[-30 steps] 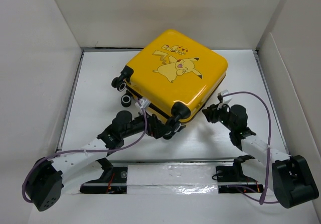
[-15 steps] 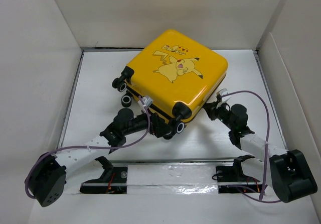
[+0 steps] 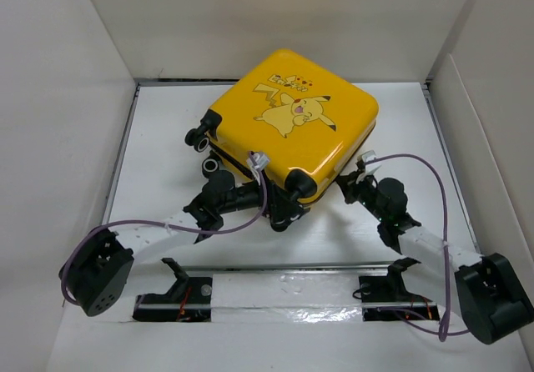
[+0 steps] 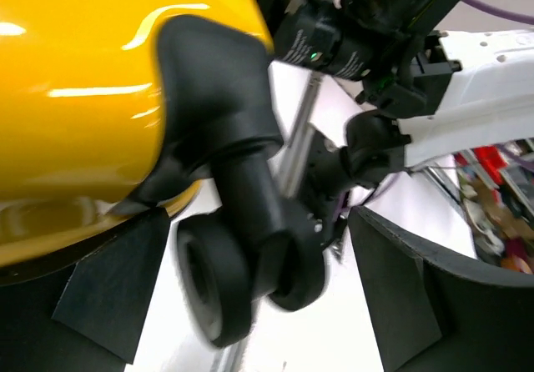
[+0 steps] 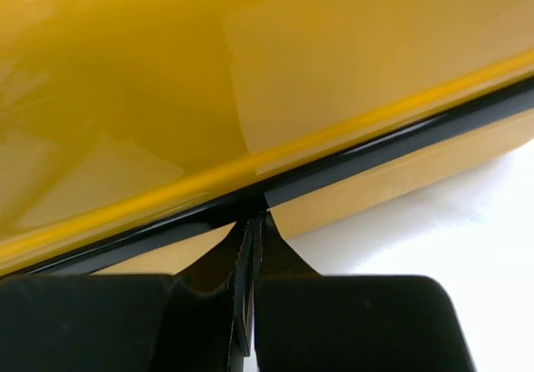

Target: Pack the luggage

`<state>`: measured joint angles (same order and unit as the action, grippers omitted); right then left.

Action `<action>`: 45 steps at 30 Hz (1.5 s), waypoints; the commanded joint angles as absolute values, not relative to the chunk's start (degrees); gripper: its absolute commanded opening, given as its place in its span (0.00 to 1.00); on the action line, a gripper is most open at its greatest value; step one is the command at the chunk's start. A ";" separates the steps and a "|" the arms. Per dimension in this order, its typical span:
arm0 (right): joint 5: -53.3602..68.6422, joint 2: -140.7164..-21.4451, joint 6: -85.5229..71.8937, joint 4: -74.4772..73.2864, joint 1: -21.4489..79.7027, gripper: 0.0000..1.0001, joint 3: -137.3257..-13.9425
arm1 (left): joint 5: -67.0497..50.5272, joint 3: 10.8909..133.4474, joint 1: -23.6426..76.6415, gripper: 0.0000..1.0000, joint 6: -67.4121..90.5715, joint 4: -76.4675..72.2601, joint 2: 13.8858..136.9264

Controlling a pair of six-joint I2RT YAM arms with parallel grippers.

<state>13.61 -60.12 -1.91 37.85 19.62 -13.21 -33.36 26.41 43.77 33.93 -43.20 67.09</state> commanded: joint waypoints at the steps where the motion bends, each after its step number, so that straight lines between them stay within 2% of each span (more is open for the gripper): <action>1: 9.87 -54.17 -5.01 33.95 27.65 0.00 -13.18 | -34.81 31.46 45.18 0.87 34.89 -51.15 68.20; 6: 4.67 -46.33 -7.11 18.15 39.35 0.00 -15.20 | -31.47 37.43 45.18 0.77 35.24 -51.07 69.96; 10: 1.94 -43.33 -11.59 15.03 49.20 0.00 -15.56 | -29.54 41.65 45.18 0.71 35.25 -50.10 71.45; 13: 0.27 -45.60 -16.16 19.94 58.07 0.00 -15.29 | -26.82 43.33 45.18 0.65 35.16 -49.49 72.24; 14: -2.00 -46.83 -17.22 23.26 60.36 0.00 -15.55 | -26.11 44.29 45.18 0.59 34.98 -48.87 72.77; 16: -7.69 -52.01 -19.24 27.49 66.95 0.00 -16.08 | -24.36 45.35 45.18 0.54 35.24 -47.38 73.47; 19: -16.76 -61.15 -20.04 41.26 72.94 0.00 -17.40 | -22.86 47.19 45.18 0.44 36.73 -46.50 75.49; 20: -18.88 -64.04 -19.52 46.27 73.91 0.00 -17.05 | -22.85 48.42 45.18 0.37 37.43 -46.15 76.80; 22: -28.06 -72.80 -18.98 58.94 75.23 0.00 -16.61 | -23.13 50.01 42.02 0.35 39.00 -43.50 76.73; 23: -29.86 -76.43 -19.25 63.93 75.23 0.00 -16.09 | -22.94 49.57 41.32 0.39 39.37 -44.20 76.29; 24: -30.67 -79.86 -14.55 77.38 75.23 0.00 -15.30 | -23.20 50.70 39.83 0.43 38.77 -40.73 76.29; 25: -30.15 -84.16 -13.20 82.39 75.23 0.00 -14.77 | -22.68 52.63 39.29 0.50 36.06 -36.17 76.46; 26: -30.15 -85.24 -11.88 85.14 75.23 0.00 -14.77 | -21.37 56.91 39.29 0.66 33.95 -31.60 77.25; 28: -30.06 -85.34 -12.48 83.08 75.23 0.00 -15.64 | -15.95 59.93 39.29 0.76 29.82 -19.72 78.04; 29: -30.23 -83.69 -13.26 80.79 75.23 0.00 -15.82 | -13.65 59.42 38.77 0.84 29.62 -17.95 77.00; 32: -30.33 -80.96 -14.94 75.50 75.23 0.00 -13.98 | -8.63 53.12 34.56 0.93 32.60 -19.16 70.70; 36: -27.26 -75.43 -14.94 68.06 75.23 0.00 -13.88 | -0.65 51.33 26.29 0.97 34.02 -13.13 61.98; 39: -26.81 -74.01 -14.24 64.52 74.71 0.00 -14.06 | 2.72 56.49 21.37 0.97 30.95 -3.22 59.06; 42: -25.85 -74.35 -12.40 65.92 73.84 0.00 -13.62 | 2.82 65.02 17.76 0.88 24.02 8.67 62.48; 44: -23.30 -74.44 -12.83 66.09 72.52 0.00 -13.54 | 5.34 71.94 16.88 0.77 16.90 15.43 67.82; 45: -22.25 -74.44 -12.83 66.44 72.51 0.00 -13.62 | 6.49 73.37 16.88 0.77 14.00 19.82 69.16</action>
